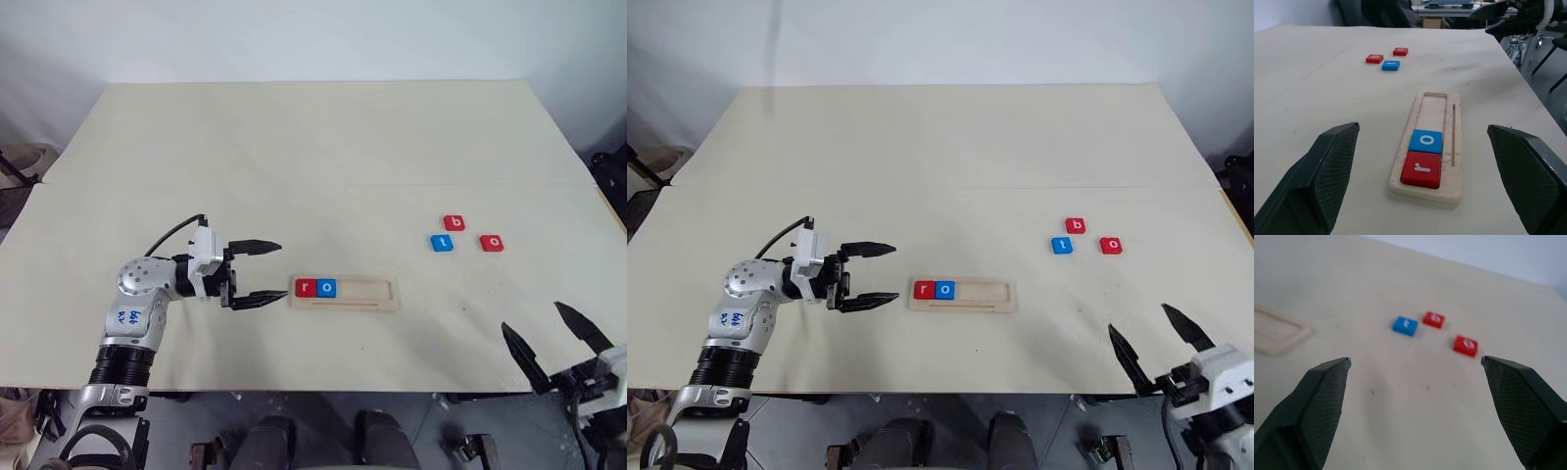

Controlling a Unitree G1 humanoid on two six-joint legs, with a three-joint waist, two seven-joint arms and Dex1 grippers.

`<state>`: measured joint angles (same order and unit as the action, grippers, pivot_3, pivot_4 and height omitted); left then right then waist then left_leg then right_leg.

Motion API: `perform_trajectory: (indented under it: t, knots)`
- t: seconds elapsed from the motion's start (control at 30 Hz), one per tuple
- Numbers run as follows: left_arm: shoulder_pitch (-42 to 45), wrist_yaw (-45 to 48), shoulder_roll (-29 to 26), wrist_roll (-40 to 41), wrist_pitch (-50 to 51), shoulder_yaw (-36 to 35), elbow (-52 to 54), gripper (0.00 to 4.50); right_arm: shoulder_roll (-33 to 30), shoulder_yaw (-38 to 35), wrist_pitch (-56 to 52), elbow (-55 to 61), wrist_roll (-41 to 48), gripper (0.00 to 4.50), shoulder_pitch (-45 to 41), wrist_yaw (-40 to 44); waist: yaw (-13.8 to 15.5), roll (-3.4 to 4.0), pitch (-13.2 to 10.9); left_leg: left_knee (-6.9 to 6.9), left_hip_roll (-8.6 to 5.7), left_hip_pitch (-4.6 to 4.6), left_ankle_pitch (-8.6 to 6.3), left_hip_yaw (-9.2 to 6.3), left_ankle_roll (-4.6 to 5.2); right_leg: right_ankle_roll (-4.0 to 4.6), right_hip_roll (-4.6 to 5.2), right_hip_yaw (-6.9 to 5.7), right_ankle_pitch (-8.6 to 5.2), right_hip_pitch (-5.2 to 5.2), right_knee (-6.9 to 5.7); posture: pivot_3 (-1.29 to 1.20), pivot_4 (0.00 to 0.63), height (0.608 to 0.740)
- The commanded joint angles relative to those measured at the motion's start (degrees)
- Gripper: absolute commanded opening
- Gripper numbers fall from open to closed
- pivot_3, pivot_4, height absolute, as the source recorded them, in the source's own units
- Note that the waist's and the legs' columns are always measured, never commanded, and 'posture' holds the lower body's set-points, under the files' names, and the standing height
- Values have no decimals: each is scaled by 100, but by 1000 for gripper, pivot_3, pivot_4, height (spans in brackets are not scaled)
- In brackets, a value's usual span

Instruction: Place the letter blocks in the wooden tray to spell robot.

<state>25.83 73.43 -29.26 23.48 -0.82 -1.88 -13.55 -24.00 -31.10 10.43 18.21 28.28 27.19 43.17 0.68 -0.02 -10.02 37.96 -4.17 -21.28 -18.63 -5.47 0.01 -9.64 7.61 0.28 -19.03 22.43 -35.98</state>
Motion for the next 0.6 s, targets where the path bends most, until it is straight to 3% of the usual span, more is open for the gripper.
perform_trajectory:
  t: [0.03, 0.2, 0.33, 0.6]
  knots:
    - [-46, -68, -31, 60, -19, -61, 214, 4458, -241, -6, -576, 322, 119, 4500, -214, -383, 1, 0, 0, 0, 0, 0, 0, 0, 0, 0, 0, 0, 0, 0, 1, 0, 150, 740]
    - [-174, -196, -54, 56, -19, -76, 345, 4458, -812, 290, -2109, 467, -86, 4500, -955, -1158, 3, 0, 0, 4, -2, -2, 0, 0, 0, 0, 4, 1, 0, 1, 0, 0, 150, 740]
    - [-289, -302, -45, 74, 7, -75, 521, 4458, -1243, 596, -3374, 175, -53, 4500, -2032, -1680, -25, 0, 0, 3, 0, -2, 0, 2, 0, 1, 1, 0, 0, 2, 1, 0, 150, 740]
    - [-430, -230, -27, 218, 294, 62, 901, 4458, -1656, 1277, -4492, -871, -560, 4500, -3616, -1903, -51, 0, 0, 5, -4, -8, 0, -2, 2, 0, 7, -4, 0, 3, 1, 0, 150, 740]
